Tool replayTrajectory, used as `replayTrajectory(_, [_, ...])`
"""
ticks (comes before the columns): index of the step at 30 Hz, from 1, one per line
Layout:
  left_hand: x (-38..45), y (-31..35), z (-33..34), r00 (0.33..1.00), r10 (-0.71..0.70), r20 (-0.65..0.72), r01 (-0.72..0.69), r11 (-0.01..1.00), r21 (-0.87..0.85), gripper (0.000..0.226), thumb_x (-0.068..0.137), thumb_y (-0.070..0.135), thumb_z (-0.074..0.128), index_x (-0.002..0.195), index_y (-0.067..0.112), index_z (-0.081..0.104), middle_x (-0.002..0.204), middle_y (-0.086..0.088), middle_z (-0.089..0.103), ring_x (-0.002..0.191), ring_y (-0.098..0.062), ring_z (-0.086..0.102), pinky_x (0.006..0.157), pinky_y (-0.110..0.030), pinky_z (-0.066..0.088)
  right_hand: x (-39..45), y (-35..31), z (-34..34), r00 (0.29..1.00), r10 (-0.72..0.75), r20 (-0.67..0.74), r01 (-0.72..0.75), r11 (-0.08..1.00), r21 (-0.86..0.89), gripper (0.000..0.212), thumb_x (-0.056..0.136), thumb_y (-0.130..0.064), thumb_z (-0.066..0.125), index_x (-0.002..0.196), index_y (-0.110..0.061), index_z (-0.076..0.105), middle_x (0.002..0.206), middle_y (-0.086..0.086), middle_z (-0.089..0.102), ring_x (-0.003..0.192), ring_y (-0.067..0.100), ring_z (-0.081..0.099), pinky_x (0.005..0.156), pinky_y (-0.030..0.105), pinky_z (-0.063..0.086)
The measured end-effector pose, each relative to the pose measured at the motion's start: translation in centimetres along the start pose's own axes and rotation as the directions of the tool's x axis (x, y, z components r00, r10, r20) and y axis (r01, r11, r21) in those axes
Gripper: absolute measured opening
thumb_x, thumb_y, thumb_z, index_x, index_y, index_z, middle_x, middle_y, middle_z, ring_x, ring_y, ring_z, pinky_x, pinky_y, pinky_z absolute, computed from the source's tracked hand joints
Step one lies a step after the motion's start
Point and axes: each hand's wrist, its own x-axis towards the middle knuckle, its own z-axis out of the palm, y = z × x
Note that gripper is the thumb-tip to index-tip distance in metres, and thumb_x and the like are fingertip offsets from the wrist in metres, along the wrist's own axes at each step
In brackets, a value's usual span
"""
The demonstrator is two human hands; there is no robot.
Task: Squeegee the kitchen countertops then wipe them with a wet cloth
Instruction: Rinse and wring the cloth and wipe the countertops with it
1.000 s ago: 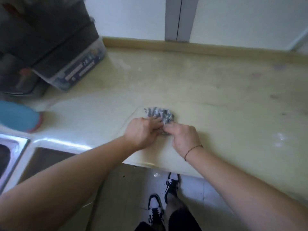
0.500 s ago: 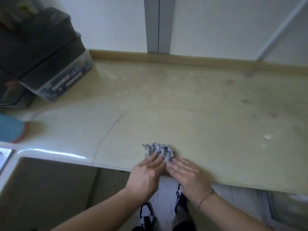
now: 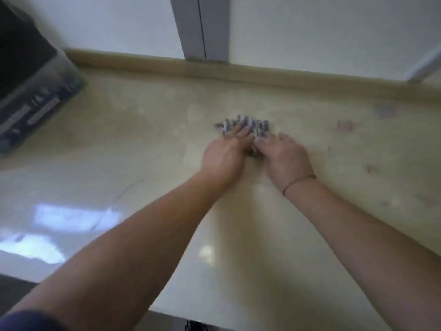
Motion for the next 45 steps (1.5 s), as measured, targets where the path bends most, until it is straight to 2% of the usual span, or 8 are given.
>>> replayTrajectory(4, [9.9,-1.1,0.9,0.999,0.017,0.044,-0.023,0.989,0.144,0.047,0.086,0.010,0.047,0.128,0.027,0.061,0.143,0.002,0.050,0.134,-0.017,0.043,0.103,-0.031,0.035,8.1,5.7,0.0,0.969,0.099,0.226,-0.087,0.994,-0.064,0.033,0.093,-0.012,0.048,0.119,-0.024,0.066,0.117,0.008,0.066,0.101,0.032,0.061,0.084,0.037,0.051])
replayTrajectory(8, [13.1,-1.9,2.1,1.000,0.020,-0.005,-0.019,0.994,0.110,0.038,0.086,0.025,0.046,0.117,0.034,0.066,0.120,0.002,0.067,0.106,-0.027,0.063,0.085,-0.037,0.050,10.9,9.2,1.0,0.973,0.072,0.217,-0.063,0.997,-0.047,0.037,0.088,-0.011,0.054,0.120,-0.027,0.067,0.116,0.006,0.069,0.106,0.033,0.062,0.090,0.040,0.050])
replayTrajectory(16, [11.7,-1.0,1.6,0.995,-0.102,0.013,0.102,0.995,-0.005,0.034,0.093,0.027,0.056,0.126,0.028,0.063,0.138,0.007,0.053,0.132,-0.011,0.045,0.108,-0.023,0.033,9.9,7.3,-0.2,0.945,0.182,0.271,-0.195,0.981,0.023,0.041,0.089,-0.011,0.056,0.124,-0.030,0.065,0.124,0.006,0.066,0.115,0.032,0.056,0.100,0.032,0.043])
replayTrajectory(22, [2.5,0.5,1.1,0.997,0.007,0.072,-0.007,1.000,-0.006,0.038,0.082,0.033,0.052,0.114,0.026,0.071,0.125,0.003,0.065,0.117,-0.023,0.060,0.097,-0.037,0.049,0.7,2.2,-2.8,0.941,0.168,0.295,-0.194,0.979,0.059,0.037,0.085,-0.012,0.057,0.113,-0.031,0.071,0.105,0.012,0.070,0.098,0.036,0.063,0.082,0.034,0.047])
replayTrajectory(27, [-11.3,2.4,0.5,0.992,0.121,0.036,-0.119,0.991,-0.063,0.035,0.080,0.032,0.052,0.104,0.023,0.075,0.116,0.002,0.069,0.109,-0.019,0.065,0.075,-0.040,0.060,-11.0,-4.4,-4.6,0.991,0.014,0.130,-0.048,0.964,0.261,0.040,0.068,-0.014,0.039,0.083,-0.018,0.075,0.088,0.002,0.074,0.082,0.024,0.071,0.063,0.032,0.058])
replayTrajectory(34, [-26.7,4.9,0.0,0.991,0.113,0.071,-0.102,0.984,-0.143,0.026,0.080,0.024,0.069,0.106,0.023,0.075,0.114,0.005,0.069,0.111,-0.008,0.062,0.081,-0.030,0.058,-23.2,-12.8,-7.1,0.989,-0.039,0.140,-0.014,0.933,0.359,0.037,0.061,0.001,0.056,0.085,-0.015,0.079,0.093,-0.001,0.076,0.089,0.018,0.072,0.080,0.033,0.059])
replayTrajectory(39, [-28.5,5.8,-0.6,0.992,0.117,0.048,-0.111,0.989,-0.099,0.027,0.087,0.030,0.060,0.107,0.021,0.075,0.116,0.005,0.069,0.113,-0.009,0.061,0.086,-0.027,0.056,-23.8,-12.8,-7.9,0.981,-0.139,0.136,0.072,0.908,0.413,0.043,0.067,-0.007,0.038,0.082,-0.015,0.077,0.088,-0.004,0.075,0.081,0.014,0.069,0.085,0.024,0.051])
replayTrajectory(45, [-27.0,12.1,3.4,0.984,0.178,-0.004,-0.176,0.971,-0.161,0.028,0.084,0.012,0.059,0.107,0.016,0.075,0.116,0.001,0.069,0.116,-0.013,0.061,0.097,-0.027,0.050,-28.3,-6.6,-9.0,0.989,-0.145,0.029,0.132,0.956,0.261,0.060,0.103,-0.012,0.020,0.089,-0.014,0.078,0.097,0.000,0.075,0.092,0.017,0.071,0.096,0.035,0.049])
